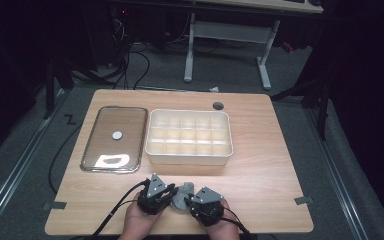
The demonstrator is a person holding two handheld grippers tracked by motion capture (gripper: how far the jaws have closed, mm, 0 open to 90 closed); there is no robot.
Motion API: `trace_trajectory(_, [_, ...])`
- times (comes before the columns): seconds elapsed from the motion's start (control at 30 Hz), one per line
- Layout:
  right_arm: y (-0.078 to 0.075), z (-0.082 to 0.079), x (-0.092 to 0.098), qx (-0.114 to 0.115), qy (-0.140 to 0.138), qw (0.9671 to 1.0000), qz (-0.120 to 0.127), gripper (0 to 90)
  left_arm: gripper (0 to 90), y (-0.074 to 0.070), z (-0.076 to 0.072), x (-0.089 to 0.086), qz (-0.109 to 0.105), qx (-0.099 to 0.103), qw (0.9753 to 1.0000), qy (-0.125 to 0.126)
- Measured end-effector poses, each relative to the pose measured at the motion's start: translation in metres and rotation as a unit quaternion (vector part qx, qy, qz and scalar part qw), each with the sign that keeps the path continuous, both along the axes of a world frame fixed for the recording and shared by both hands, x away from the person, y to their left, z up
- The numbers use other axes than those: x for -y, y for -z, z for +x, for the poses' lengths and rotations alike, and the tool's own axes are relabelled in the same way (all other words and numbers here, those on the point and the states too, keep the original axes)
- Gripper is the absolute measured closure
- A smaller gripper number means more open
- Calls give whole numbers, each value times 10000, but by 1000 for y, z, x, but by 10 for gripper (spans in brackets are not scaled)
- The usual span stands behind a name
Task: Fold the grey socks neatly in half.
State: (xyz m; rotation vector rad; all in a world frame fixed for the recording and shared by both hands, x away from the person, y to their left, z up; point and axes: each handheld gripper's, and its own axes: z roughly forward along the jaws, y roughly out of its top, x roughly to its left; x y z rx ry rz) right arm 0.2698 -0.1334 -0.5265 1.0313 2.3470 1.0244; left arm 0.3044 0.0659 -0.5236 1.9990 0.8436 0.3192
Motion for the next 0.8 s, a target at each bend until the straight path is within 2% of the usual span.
trace_trajectory(0.1, [0, 0, 0, 0, -18, 10000, 8, 781, 793, -16, -11, 0, -315, 143, 9994, 73])
trace_trajectory(0.17, [1, 0, 0, 13, -21, 10000, 30, 781, 796, -22, -19, 3, -375, 198, 9989, 185])
trace_trajectory(0.23, [1, 1, 0, 10, -21, 10000, 39, 781, 797, -21, -20, 6, -355, 180, 9989, 233])
trace_trajectory(0.3, [1, 1, 0, -4, -14, 10000, 62, 781, 800, -17, -21, 10, -231, 171, 9993, 240])
trace_trajectory(0.4, [1, 0, 0, 14, -15, 10000, 80, 781, 806, -6, -19, 12, -7, 13, 9998, 199])
trace_trajectory(0.47, [2, 0, 1, 4, 0, 9999, 123, 781, 820, 2, -19, 12, 315, 26, 9994, 127])
trace_trajectory(0.57, [2, 0, 1, 11, 3, 9999, 141, 782, 822, 5, -19, 12, 369, 23, 9992, 125])
trace_trajectory(0.67, [2, 0, 2, -2, 10, 9999, 144, 781, 823, 7, -23, 14, 531, 226, 9982, 148])
trace_trajectory(0.8, [1, 0, 1, -26, 45, 9998, 169, 766, 825, 8, -23, 14, 534, 250, 9982, 141])
